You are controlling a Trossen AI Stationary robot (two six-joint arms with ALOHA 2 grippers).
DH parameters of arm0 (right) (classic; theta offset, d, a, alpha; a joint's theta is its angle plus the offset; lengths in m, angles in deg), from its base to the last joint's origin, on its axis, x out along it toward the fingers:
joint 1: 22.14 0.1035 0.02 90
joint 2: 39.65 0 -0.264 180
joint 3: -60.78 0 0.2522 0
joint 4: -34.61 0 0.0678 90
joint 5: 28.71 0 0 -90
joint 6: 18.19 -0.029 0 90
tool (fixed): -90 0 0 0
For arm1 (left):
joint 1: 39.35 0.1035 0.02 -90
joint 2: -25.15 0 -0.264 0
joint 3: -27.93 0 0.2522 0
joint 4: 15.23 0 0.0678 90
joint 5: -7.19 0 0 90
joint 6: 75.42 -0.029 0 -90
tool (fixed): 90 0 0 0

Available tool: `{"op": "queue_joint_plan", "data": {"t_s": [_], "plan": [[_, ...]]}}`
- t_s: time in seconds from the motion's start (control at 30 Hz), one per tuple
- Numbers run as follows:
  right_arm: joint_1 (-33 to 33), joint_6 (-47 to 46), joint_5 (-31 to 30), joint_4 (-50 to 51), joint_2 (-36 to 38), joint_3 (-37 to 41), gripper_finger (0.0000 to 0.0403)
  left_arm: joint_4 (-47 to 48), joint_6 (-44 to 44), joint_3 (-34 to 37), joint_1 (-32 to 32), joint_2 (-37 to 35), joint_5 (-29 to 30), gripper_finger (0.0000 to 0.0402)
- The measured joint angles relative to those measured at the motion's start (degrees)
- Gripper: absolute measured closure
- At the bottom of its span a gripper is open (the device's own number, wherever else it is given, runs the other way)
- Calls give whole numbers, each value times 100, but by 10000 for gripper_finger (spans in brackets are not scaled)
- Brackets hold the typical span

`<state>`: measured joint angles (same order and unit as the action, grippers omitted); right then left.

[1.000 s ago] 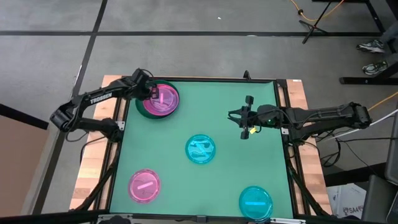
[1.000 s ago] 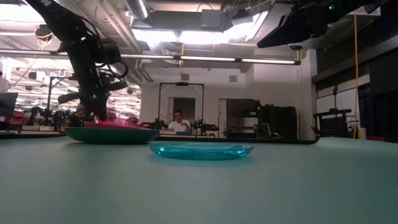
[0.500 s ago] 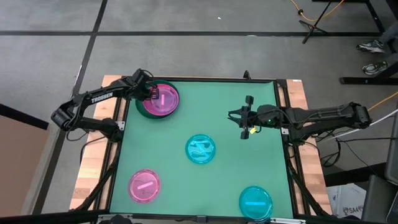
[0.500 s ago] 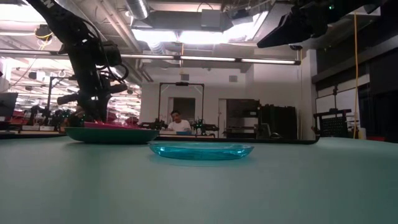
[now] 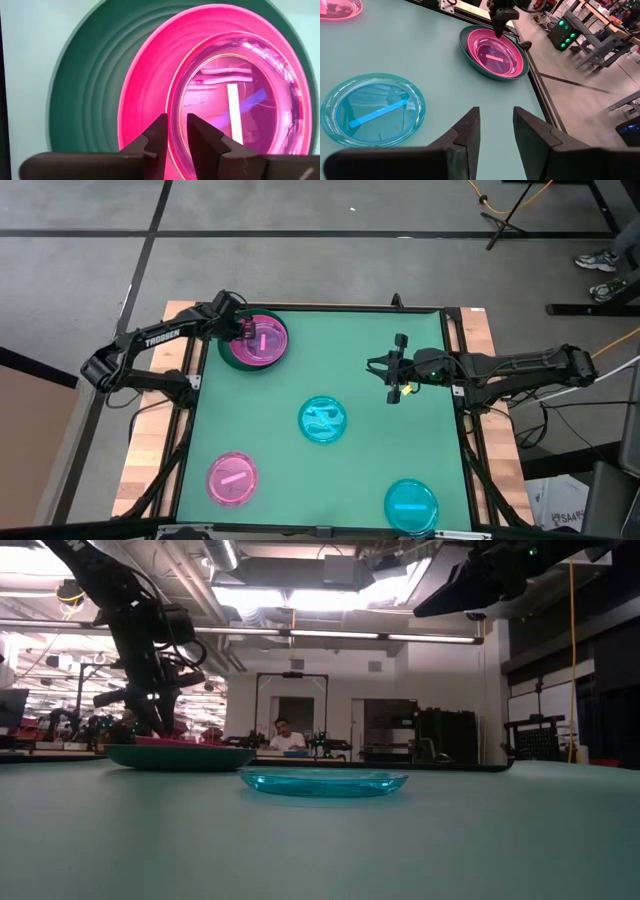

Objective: Stack plastic plates
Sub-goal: Stack the right light pink plate on top of the blue plate, then stack the light pink plate on top of the light pink plate

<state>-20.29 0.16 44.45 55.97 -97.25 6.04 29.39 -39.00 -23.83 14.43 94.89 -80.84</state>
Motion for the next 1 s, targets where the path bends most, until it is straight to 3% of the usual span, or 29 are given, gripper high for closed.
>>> {"op": "queue_joint_plan", "data": {"t_s": [0.23, 0.47, 0.67, 1.0], "plan": [[0, -1, 0, 8, 0, 0, 292, 19, -98, 0, -7, -446, -70, 336], [0, -2, 0, 50, 0, 0, 292, 215, -260, 0, -425, -1060, -1018, 336], [0, -2, 0, 215, -2, 2, 292, 729, -201, 0, -1681, -1504, -1134, 336], [2, -2, 0, 350, -2, 2, 292, 817, 966, 0, -4270, -1730, -541, 336]]}}
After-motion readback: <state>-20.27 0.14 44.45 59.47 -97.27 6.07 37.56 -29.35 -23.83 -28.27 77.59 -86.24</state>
